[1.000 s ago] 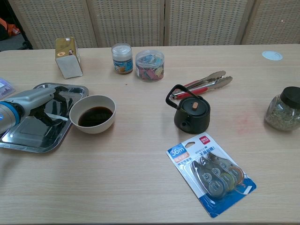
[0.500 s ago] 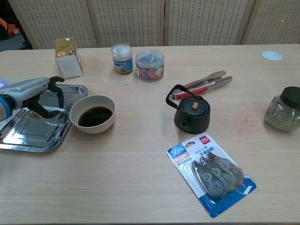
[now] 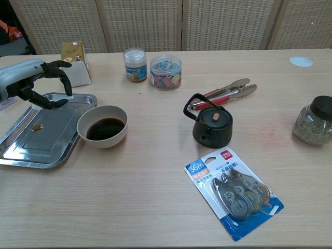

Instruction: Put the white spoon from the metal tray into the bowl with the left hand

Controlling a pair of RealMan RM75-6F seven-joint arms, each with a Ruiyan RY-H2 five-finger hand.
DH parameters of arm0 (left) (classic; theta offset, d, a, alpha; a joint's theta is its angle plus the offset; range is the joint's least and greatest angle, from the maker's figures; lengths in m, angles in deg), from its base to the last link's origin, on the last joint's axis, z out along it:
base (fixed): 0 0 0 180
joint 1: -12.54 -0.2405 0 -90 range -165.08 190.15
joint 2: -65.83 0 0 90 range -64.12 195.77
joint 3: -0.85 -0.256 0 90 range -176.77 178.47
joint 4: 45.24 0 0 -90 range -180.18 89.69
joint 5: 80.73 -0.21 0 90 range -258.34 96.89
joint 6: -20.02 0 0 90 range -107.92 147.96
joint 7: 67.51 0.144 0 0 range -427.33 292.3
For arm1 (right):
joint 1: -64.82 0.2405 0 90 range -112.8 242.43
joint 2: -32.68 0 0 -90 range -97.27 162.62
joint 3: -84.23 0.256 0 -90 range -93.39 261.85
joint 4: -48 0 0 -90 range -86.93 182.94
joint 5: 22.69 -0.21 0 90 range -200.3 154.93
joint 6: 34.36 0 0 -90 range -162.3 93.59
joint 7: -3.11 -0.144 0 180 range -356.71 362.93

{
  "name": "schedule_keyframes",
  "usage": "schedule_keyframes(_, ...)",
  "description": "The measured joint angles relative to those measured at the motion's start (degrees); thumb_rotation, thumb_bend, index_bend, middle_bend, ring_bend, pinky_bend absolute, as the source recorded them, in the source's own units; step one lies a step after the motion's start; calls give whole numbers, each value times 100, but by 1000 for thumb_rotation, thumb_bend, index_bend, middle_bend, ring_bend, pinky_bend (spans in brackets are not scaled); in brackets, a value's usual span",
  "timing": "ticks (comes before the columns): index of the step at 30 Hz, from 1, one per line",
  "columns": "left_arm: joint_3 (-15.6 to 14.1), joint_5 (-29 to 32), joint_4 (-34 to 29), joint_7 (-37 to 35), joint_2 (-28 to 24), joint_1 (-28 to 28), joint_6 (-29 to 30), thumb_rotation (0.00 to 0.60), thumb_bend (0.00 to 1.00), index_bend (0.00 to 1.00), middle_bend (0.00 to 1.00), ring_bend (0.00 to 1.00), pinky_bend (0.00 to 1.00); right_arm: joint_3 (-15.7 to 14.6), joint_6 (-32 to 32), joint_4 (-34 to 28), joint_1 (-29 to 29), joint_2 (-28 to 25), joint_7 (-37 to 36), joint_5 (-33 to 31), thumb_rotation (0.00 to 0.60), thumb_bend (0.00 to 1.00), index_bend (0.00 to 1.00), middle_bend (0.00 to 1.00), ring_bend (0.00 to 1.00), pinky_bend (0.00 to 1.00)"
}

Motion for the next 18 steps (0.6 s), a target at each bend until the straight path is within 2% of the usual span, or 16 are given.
schedule_keyframes(5, -38, -595, -80, -1342, -81, -66, 184, 600, 441, 678, 0, 0, 0, -3, 28, -14, -9, -5, -6, 19, 600, 28, 5, 0, 0, 0)
schedule_keyframes(12, -193, -1556, 36, -4028, 33, -123, 790, 600, 438, 683, 0, 0, 0, -4, 39, -31, -14, -26, -35, 29, 600, 28, 5, 0, 0, 0)
schedule_keyframes(15, -294, -1836, 136, -4934, 123, -110, 966, 600, 438, 686, 0, 0, 0, 2, 34, -29, -13, -33, -49, 20, 600, 25, 5, 0, 0, 0)
schedule_keyframes(18, -391, -1971, 287, -5537, 260, -61, 1034, 600, 438, 688, 0, 0, 0, 3, 20, -25, -8, -35, -54, 12, 600, 28, 5, 0, 0, 0)
